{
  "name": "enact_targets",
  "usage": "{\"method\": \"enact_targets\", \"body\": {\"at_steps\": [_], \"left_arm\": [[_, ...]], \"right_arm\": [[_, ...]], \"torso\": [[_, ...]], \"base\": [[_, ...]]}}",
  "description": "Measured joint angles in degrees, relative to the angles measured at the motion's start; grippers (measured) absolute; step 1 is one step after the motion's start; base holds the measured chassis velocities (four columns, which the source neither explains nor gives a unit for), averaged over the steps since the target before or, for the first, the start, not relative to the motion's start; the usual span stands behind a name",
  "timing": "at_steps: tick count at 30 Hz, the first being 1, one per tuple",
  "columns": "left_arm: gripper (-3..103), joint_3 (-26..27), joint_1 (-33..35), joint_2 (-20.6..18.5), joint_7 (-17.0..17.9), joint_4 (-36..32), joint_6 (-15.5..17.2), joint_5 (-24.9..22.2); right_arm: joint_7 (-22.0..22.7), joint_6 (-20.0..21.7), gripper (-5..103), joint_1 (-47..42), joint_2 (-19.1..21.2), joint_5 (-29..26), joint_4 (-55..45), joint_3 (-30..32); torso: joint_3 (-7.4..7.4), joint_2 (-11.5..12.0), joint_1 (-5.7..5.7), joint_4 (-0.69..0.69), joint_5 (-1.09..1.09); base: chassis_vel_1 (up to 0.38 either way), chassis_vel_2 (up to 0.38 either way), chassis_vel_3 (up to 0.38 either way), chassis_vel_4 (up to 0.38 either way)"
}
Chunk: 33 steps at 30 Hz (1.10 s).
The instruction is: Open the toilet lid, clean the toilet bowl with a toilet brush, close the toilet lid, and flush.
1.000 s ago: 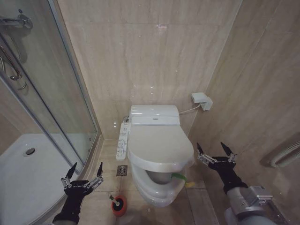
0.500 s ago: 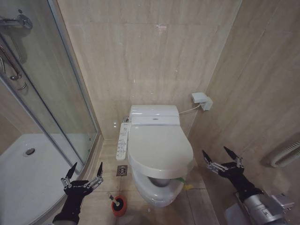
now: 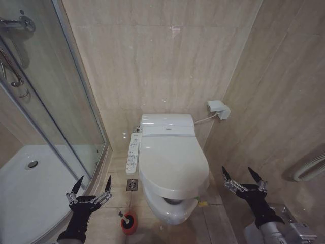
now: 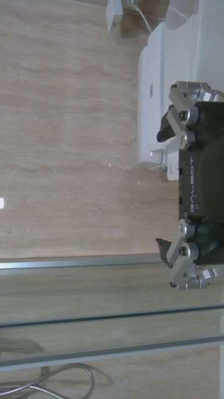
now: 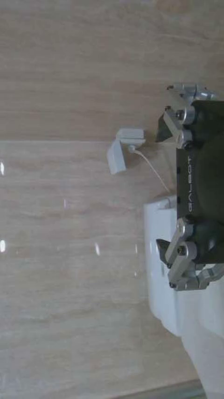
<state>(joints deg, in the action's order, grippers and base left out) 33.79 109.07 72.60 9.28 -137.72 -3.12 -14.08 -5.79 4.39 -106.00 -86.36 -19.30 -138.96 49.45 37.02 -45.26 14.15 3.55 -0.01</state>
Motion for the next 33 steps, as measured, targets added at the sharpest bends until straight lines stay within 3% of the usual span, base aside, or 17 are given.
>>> {"method": "enact_targets", "body": {"at_steps": [9, 33], "left_arm": [[100, 0.0, 0.0, 0.0, 0.0, 0.0, 0.0, 0.0], [100, 0.0, 0.0, 0.0, 0.0, 0.0, 0.0, 0.0]], "right_arm": [[1.7, -0.5, 100, -1.4, -0.5, 0.0, -1.6, 0.3], [1.0, -0.9, 100, -1.7, -1.1, 0.1, -0.7, -0.7]], "torso": [[0.00, 0.0, 0.00, 0.00, 0.01], [0.00, 0.0, 0.00, 0.00, 0.01]], "base": [[0.000, 0.000, 0.000, 0.000], [0.000, 0.000, 0.000, 0.000]]}}
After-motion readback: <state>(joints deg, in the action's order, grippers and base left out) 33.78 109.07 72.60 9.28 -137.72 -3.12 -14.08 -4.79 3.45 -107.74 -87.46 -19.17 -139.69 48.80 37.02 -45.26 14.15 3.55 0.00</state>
